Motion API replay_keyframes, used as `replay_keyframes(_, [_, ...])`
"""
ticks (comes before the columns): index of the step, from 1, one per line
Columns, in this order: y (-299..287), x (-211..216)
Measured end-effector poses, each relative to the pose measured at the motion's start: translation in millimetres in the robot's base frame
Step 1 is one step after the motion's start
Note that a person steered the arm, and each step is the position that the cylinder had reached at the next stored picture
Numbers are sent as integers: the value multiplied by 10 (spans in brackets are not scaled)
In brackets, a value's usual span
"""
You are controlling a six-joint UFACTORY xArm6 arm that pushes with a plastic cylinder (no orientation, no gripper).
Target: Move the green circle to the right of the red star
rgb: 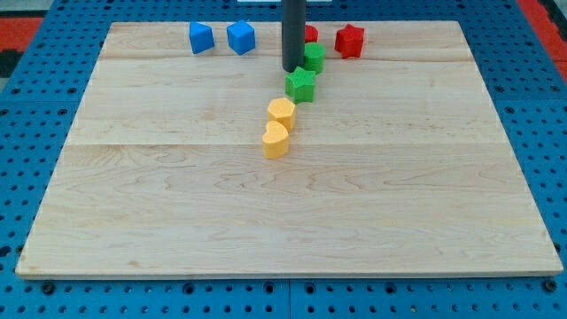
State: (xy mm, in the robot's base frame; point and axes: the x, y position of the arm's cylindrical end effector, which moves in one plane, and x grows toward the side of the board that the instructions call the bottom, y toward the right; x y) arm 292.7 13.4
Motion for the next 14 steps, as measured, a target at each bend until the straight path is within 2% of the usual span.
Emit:
replay_keyframes(1, [-261,136])
replay_keyframes(2, [-608,80])
replay_keyframes(4, [-533,-306])
replay_keyframes(8, [711,-78])
replay_keyframes(9, [787,161])
replay_keyframes(10, [922,218])
replay_keyframes(14, [1517,136])
